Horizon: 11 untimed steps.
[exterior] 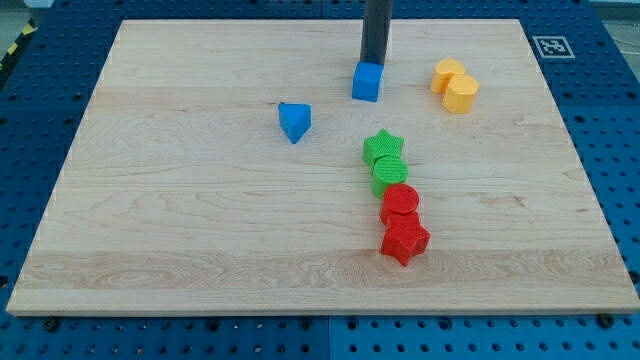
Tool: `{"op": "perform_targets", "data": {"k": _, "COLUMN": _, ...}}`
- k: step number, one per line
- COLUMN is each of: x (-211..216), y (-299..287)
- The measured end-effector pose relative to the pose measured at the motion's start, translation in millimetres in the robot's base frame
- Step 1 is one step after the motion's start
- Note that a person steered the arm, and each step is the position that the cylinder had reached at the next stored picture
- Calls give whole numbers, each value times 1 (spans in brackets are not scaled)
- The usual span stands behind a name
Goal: Slide the blue cube at the top of the blue triangle
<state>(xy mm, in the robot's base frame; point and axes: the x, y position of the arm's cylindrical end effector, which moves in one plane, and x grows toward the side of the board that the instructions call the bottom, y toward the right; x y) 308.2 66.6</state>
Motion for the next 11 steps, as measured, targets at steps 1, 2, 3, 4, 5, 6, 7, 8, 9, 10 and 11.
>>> {"op": "perform_targets", "data": {"k": 1, "x": 4, "y": 17}}
{"op": "perform_targets", "data": {"k": 2, "x": 21, "y": 37}}
{"op": "perform_targets", "data": {"k": 3, "x": 35, "y": 24}}
{"op": "perform_targets", "data": {"k": 4, "x": 35, "y": -16}}
{"op": "perform_targets", "data": {"k": 5, "x": 29, "y": -52}}
{"op": "perform_targets", "data": {"k": 6, "x": 11, "y": -68}}
{"op": "perform_targets", "data": {"k": 7, "x": -16, "y": -84}}
{"op": "perform_targets", "data": {"k": 8, "x": -17, "y": -109}}
{"op": "perform_targets", "data": {"k": 9, "x": 0, "y": -111}}
{"op": "perform_targets", "data": {"k": 10, "x": 28, "y": -110}}
{"op": "perform_targets", "data": {"k": 11, "x": 20, "y": -110}}
